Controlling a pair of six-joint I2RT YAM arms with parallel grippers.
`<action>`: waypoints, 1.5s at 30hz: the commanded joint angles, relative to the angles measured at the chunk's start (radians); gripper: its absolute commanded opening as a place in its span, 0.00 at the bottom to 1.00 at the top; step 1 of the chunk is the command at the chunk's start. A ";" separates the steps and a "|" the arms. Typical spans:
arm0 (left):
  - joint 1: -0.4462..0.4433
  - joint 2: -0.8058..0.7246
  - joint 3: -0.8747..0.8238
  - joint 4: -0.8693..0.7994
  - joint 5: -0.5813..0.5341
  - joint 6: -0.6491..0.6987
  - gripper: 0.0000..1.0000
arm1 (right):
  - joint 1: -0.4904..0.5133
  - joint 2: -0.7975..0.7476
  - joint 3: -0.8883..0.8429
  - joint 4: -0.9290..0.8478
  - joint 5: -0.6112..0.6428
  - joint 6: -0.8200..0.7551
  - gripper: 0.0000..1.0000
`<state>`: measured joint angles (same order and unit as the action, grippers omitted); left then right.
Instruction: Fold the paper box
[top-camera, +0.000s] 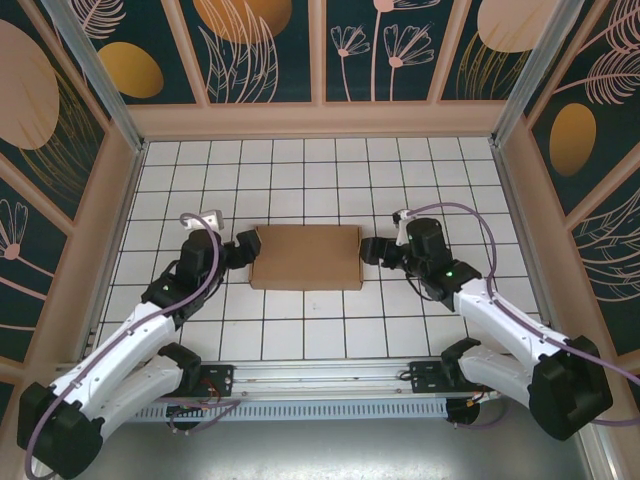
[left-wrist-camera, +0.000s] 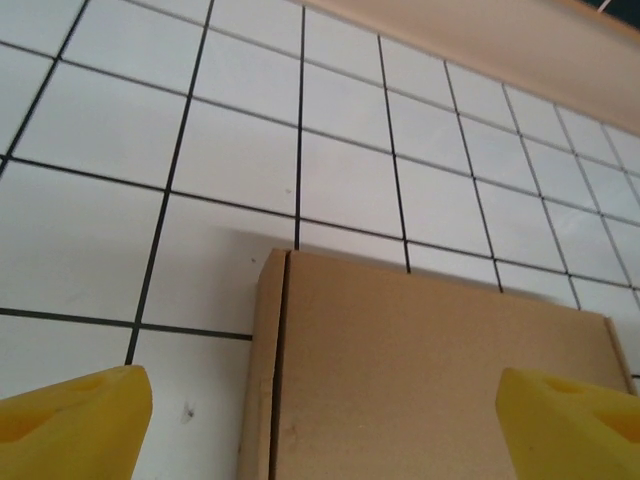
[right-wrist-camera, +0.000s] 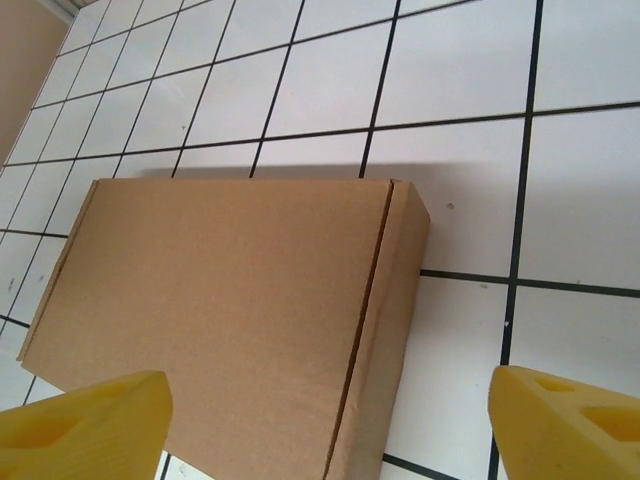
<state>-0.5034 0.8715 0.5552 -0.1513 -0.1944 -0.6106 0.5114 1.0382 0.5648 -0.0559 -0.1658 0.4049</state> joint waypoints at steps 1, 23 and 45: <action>-0.001 0.077 -0.048 0.074 0.071 -0.025 0.87 | -0.010 0.074 0.021 0.019 -0.119 0.031 0.79; 0.034 0.748 0.230 0.276 0.149 -0.069 0.56 | -0.139 0.658 0.259 0.160 -0.232 0.107 0.36; 0.061 0.419 0.373 0.179 -0.174 0.176 0.99 | -0.159 0.258 0.283 0.150 0.086 0.000 0.99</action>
<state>-0.4412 1.4040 0.9401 0.0441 -0.2340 -0.5133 0.3443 1.3884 0.8593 0.1081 -0.1997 0.4774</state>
